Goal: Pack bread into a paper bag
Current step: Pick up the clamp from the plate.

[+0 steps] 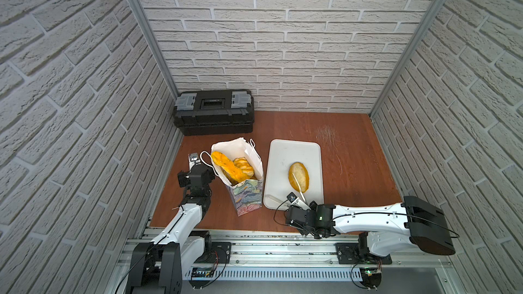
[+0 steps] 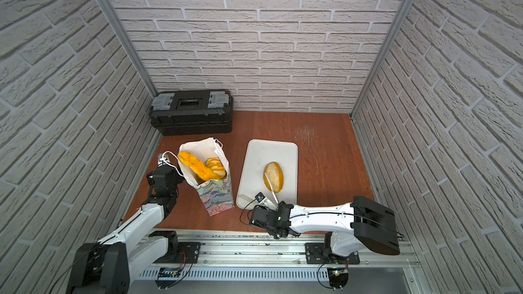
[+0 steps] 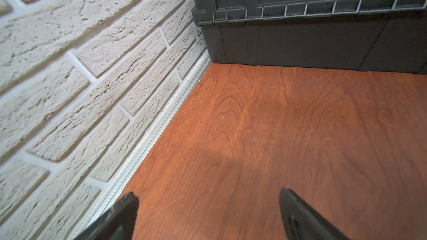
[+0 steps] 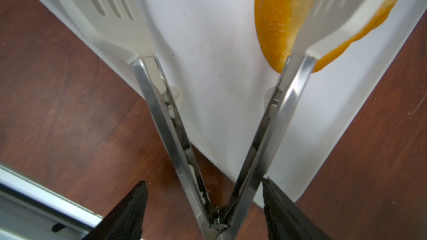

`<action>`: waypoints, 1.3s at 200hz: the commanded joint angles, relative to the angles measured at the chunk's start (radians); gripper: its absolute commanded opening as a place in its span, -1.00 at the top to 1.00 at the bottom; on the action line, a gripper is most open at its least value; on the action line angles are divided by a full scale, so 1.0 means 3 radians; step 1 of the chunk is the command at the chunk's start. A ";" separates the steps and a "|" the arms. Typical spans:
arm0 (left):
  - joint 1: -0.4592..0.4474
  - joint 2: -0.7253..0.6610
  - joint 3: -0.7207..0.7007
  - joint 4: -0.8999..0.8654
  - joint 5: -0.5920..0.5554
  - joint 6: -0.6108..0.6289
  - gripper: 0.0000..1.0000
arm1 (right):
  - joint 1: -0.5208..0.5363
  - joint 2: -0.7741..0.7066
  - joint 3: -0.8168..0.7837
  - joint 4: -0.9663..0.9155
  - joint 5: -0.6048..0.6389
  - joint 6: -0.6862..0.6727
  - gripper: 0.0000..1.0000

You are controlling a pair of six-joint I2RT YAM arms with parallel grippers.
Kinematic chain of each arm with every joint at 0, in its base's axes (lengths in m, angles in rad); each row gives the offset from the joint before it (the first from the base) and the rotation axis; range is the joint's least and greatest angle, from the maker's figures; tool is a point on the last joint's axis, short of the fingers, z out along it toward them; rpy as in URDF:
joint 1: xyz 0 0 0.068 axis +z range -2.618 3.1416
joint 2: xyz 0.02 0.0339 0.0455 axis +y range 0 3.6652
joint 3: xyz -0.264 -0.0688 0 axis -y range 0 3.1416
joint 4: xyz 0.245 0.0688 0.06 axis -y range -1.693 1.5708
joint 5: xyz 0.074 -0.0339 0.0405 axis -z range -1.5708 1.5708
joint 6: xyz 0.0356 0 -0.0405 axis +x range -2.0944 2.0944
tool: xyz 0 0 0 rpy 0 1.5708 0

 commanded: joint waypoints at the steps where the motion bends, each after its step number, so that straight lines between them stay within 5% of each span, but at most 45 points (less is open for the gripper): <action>1: -0.0025 0.0037 -0.0007 0.0154 0.0017 0.0026 -0.96 | 0.0028 0.0072 -0.0003 0.0214 0.0128 -0.0014 -0.57; 85: -0.0036 0.0068 0.0008 0.0147 0.0029 0.0027 -0.96 | 0.0032 0.0099 -0.0202 0.0485 0.0535 0.0039 -0.58; 206: -0.0041 0.0116 0.0019 0.0153 0.0028 0.0039 -0.96 | 0.0033 0.0214 -0.0180 0.0749 0.0446 -0.0196 -0.58; 260: -0.0038 0.0106 0.0019 0.0157 0.0027 0.0039 -0.96 | 0.0030 -0.0026 -0.0211 0.0683 0.0525 -0.0128 0.07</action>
